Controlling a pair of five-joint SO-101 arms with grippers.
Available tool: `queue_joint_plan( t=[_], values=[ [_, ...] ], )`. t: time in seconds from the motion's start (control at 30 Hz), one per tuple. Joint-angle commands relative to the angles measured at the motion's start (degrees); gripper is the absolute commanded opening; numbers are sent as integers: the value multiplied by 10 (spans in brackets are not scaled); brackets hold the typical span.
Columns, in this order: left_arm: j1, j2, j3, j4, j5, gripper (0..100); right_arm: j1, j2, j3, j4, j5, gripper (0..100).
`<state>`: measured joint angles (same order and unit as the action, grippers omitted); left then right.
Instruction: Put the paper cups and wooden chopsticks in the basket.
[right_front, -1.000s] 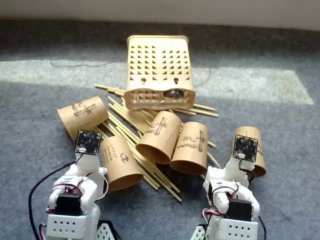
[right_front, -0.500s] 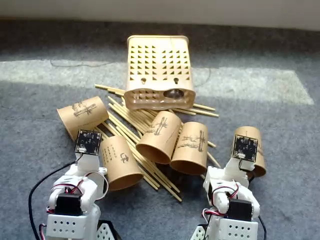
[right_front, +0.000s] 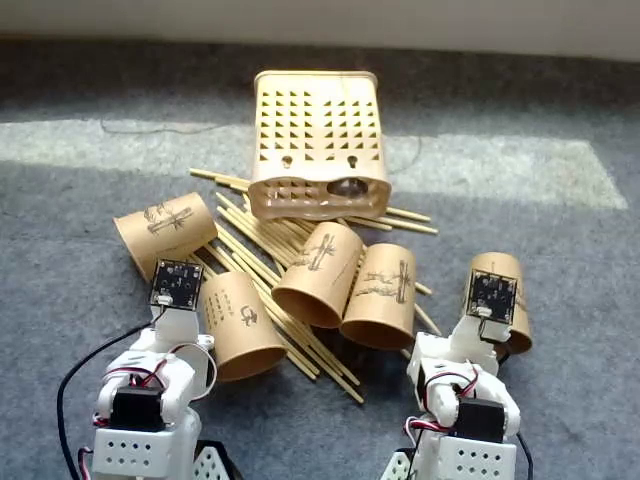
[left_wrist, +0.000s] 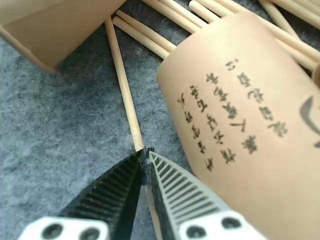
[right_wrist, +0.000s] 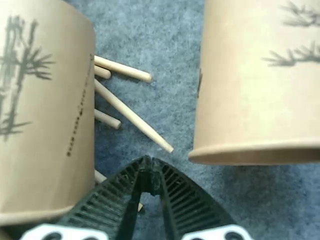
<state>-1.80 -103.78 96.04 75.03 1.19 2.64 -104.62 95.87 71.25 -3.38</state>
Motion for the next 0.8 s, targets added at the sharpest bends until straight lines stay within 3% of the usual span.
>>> queue_joint_plan(
  t=[0.0,0.1,0.3,0.5,0.77],
  values=[
    [-1,-6,11,3,-4,6,45,-7,39,5,-3,5],
    [-1,-6,11,3,-4,6,105,-7,-44,5,-2,5],
    [-1,-6,11,3,-4,6,112,-7,-165,5,2,5],
    [-1,-6,11,3,-4,6,109,-7,-242,0,175,5],
    [-1,-6,11,3,-4,6,42,0,-328,4,223,6]
  ],
)
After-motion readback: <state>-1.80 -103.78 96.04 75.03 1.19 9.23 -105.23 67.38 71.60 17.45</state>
